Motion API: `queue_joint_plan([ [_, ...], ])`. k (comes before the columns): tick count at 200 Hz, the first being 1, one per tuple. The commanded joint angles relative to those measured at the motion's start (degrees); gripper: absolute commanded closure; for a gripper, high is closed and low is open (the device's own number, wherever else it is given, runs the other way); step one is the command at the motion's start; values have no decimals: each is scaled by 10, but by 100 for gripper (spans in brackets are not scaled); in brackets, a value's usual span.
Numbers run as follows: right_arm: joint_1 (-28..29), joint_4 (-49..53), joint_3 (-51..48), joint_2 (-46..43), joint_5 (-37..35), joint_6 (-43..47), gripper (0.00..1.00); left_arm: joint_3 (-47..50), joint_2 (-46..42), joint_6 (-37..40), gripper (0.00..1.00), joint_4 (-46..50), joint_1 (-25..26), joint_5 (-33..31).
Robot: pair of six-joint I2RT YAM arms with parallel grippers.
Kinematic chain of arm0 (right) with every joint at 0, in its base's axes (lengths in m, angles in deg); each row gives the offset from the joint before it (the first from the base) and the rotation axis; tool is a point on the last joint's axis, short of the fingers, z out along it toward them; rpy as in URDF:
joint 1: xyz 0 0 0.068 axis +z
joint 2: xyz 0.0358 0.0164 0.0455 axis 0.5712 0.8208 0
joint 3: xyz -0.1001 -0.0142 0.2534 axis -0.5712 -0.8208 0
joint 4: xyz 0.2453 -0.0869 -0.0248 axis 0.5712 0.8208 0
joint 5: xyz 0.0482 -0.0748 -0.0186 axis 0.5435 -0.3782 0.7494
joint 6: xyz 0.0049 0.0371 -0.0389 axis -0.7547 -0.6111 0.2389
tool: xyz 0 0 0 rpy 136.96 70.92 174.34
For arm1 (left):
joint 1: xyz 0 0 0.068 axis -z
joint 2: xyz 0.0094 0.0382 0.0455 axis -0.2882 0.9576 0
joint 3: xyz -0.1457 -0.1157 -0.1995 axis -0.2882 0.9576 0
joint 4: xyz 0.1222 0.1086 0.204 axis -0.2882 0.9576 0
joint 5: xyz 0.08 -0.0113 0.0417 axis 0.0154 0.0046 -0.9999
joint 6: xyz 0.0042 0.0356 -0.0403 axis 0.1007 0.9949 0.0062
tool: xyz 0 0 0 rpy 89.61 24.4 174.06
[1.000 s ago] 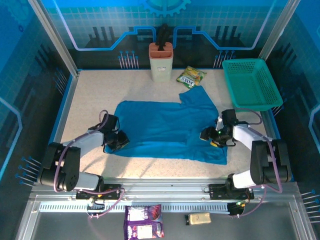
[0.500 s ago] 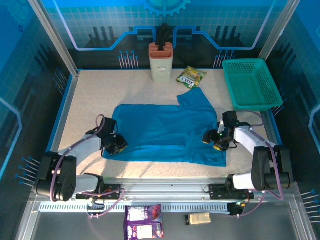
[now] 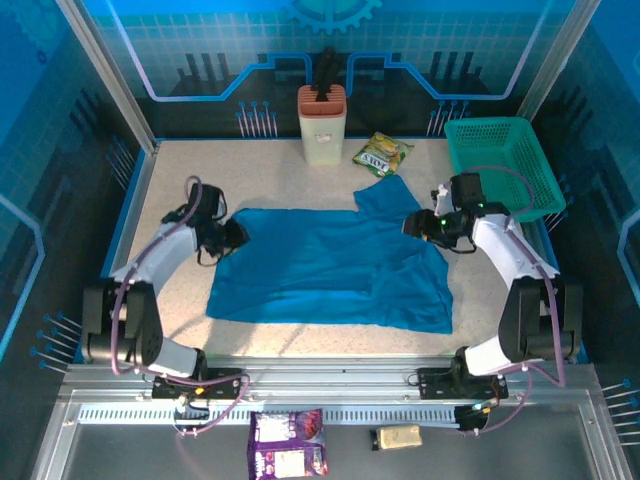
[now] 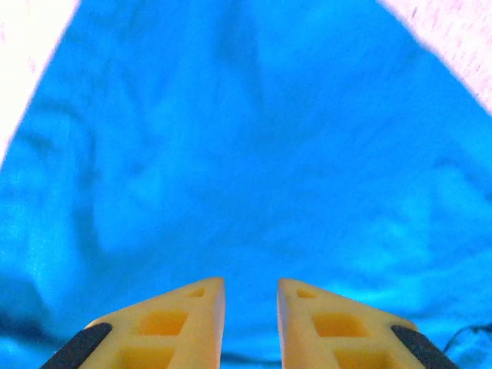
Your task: Fold the inside-out t-shirt
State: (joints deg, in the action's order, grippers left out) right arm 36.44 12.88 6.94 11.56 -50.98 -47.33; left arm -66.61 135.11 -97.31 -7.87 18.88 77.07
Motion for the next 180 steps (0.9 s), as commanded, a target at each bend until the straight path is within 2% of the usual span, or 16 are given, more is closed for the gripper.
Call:
queue_joint_plan([
  [1,3,4,44,36,21,34,39,-88,82,120,72,43,-18,-17],
  [26,3,8,88,79,17,43,39,-232,192,216,70,117,-19,-62],
  [48,1,16,119,116,8,48,39,-320,259,275,71,157,-19,-103],
  [101,1,20,152,160,18,43,40,-519,407,422,73,254,-20,-142],
  [141,1,25,156,157,14,39,40,-623,485,470,78,314,-20,-131],
  [180,0,31,150,147,9,36,39,-658,523,489,78,332,-20,-126],
])
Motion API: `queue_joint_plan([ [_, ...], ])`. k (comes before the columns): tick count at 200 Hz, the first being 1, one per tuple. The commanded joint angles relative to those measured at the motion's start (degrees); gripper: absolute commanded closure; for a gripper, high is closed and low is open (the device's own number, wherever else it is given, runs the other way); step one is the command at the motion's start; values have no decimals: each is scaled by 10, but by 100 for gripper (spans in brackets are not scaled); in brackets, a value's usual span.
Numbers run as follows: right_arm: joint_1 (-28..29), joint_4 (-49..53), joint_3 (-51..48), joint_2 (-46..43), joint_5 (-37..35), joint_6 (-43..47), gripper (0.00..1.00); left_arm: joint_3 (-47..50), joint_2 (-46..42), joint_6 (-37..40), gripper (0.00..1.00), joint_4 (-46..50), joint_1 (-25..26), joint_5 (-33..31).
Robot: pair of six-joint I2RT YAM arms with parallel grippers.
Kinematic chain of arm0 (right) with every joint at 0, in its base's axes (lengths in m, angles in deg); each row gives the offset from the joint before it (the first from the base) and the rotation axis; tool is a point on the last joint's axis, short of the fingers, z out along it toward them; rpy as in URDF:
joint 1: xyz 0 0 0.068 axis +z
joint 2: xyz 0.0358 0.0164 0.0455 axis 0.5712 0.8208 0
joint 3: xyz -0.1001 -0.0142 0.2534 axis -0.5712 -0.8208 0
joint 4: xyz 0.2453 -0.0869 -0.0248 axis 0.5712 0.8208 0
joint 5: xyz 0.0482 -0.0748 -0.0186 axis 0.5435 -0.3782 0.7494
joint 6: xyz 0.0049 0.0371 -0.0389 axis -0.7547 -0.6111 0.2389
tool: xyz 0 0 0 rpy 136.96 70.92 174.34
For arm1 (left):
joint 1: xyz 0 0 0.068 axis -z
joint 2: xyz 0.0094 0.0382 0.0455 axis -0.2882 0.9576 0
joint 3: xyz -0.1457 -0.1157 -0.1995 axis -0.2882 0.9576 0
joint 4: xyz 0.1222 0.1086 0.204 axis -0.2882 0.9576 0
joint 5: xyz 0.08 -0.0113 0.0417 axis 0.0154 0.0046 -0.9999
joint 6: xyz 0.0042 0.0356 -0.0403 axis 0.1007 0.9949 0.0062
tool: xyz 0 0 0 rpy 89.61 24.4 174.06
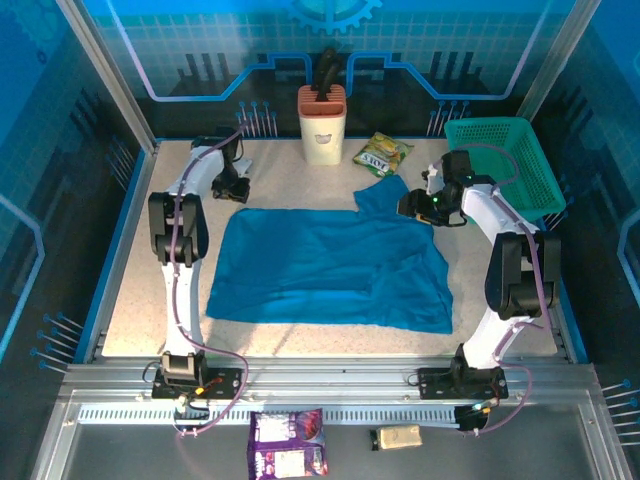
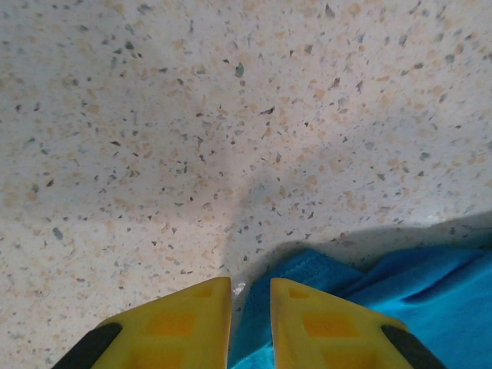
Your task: Fold the inside-out t-shirt
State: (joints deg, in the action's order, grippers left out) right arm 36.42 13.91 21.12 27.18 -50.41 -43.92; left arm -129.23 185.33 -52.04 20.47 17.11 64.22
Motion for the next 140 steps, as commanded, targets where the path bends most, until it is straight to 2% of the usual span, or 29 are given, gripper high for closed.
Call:
queue_joint_plan([
  [1,0,20,8,-10,4,2,39,-32,22,37,78,49,-2,3],
  [77,-2,17,-4,-14,5,-4,39,-40,48,38,76,62,-2,-7],
  [115,-3,6,2,8,13,-9,39,-46,53,39,80,65,-1,-2],
  [140,0,-2,19,30,28,-16,39,-46,53,40,73,69,-1,1],
])
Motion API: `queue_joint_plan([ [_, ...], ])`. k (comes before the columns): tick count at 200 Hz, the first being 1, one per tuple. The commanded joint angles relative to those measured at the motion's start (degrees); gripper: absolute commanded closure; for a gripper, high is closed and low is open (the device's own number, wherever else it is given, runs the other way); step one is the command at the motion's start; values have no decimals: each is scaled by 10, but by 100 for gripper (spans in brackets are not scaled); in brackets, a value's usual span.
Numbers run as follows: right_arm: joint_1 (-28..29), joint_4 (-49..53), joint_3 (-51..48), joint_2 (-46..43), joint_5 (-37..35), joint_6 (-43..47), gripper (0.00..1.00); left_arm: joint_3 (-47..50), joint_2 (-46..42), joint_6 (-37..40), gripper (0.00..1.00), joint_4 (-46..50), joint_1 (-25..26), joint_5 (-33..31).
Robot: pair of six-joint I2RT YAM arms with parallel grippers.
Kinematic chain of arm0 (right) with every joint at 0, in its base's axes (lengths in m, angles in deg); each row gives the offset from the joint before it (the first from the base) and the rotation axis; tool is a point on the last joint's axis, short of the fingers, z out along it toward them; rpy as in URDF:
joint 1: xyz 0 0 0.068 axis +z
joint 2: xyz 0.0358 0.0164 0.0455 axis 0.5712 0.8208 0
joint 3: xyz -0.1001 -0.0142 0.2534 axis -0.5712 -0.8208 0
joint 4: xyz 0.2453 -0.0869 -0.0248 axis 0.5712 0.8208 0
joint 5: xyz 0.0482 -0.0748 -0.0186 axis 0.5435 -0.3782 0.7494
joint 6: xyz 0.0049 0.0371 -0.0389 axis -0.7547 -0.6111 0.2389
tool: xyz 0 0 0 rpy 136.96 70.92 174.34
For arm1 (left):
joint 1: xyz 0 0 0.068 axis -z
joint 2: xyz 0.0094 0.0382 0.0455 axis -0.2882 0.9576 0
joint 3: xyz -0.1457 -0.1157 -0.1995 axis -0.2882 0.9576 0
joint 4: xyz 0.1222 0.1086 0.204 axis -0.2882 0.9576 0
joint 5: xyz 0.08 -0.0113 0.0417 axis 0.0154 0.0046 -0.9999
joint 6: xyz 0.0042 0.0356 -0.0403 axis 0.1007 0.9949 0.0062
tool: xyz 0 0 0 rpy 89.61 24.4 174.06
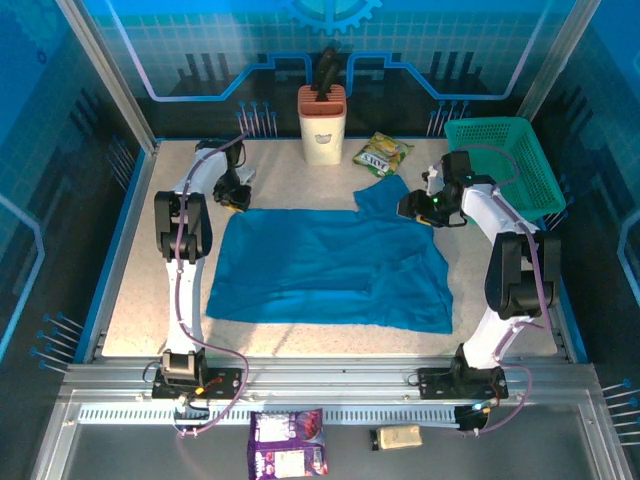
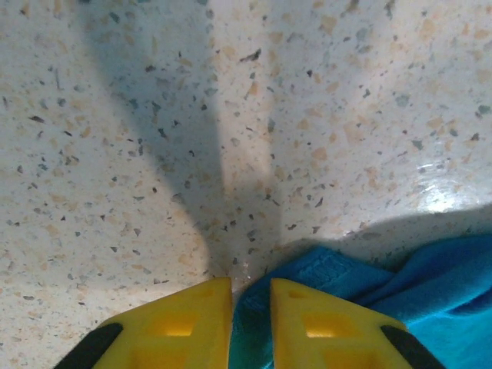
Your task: Fold the inside-out t-shirt
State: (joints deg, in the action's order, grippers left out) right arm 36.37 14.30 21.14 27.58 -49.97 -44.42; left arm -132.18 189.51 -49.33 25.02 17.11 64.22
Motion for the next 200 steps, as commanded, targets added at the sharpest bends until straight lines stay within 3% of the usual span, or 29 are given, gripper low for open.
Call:
queue_joint_plan([
  [1,0,-6,20,27,24,-11,39,-17,11,13,73,23,-1,1],
  [37,13,2,54,65,46,-9,39,-17,4,14,62,32,-1,26],
  [82,30,29,96,130,49,-12,39,-10,1,18,61,41,1,57],
  [108,28,42,103,153,27,-22,39,-4,0,21,67,40,2,52],
  [174,18,62,107,189,-20,-43,39,-4,-9,19,100,30,2,32],
  [200,15,59,98,192,-23,-43,39,5,-29,1,100,3,-3,7],
])
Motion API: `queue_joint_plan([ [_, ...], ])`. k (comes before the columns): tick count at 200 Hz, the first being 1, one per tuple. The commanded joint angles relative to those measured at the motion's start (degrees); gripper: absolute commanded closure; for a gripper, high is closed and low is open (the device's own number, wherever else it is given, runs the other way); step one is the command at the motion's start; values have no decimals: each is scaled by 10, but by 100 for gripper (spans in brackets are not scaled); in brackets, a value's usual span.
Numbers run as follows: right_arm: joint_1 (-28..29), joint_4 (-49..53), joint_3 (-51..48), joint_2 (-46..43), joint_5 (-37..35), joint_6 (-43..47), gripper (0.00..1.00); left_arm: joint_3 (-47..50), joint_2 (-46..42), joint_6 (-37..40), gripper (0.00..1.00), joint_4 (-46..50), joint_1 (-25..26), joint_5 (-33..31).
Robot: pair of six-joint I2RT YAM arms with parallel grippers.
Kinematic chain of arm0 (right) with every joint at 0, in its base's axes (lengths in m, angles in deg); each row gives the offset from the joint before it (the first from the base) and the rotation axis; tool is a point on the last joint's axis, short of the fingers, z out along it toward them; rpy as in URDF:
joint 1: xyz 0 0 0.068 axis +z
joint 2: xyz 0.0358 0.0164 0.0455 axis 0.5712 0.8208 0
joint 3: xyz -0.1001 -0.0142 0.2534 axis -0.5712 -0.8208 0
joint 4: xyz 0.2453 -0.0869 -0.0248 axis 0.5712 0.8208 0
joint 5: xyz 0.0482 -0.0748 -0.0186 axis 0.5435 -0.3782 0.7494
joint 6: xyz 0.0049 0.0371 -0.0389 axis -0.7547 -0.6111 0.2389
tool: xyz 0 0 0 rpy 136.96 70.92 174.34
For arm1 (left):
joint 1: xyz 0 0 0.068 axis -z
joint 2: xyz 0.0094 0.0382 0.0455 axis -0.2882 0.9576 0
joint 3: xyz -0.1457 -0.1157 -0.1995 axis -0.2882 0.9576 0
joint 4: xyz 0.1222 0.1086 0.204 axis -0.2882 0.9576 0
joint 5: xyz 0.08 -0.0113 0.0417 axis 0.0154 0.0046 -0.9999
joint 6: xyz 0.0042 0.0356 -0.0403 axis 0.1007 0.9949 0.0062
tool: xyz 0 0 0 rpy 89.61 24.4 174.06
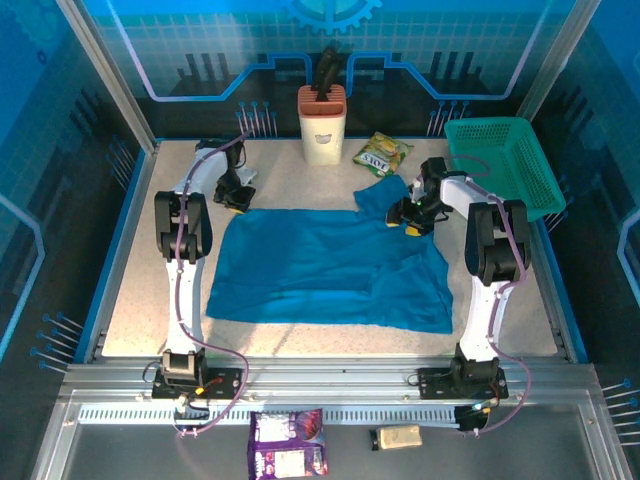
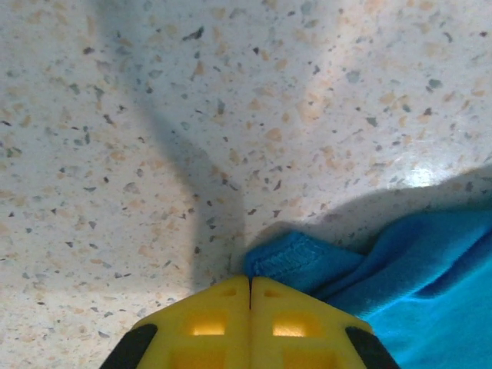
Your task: Fold the inside-out t-shirt
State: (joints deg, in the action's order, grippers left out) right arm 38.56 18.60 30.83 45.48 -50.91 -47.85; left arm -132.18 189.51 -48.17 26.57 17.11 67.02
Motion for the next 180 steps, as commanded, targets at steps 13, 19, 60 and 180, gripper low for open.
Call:
queue_joint_plan([
  [13,-8,12,-3,14,-14,-9,39,5,-41,-22,100,-23,-8,-22],
  [19,-8,11,-6,14,-13,-9,39,6,-46,-26,100,-28,-10,-28],
  [60,-11,-1,-27,12,-11,-8,39,21,-71,-41,100,-53,-16,-67],
  [180,-10,6,-21,0,-7,-5,39,-43,-25,-113,67,-26,-30,-61],
])
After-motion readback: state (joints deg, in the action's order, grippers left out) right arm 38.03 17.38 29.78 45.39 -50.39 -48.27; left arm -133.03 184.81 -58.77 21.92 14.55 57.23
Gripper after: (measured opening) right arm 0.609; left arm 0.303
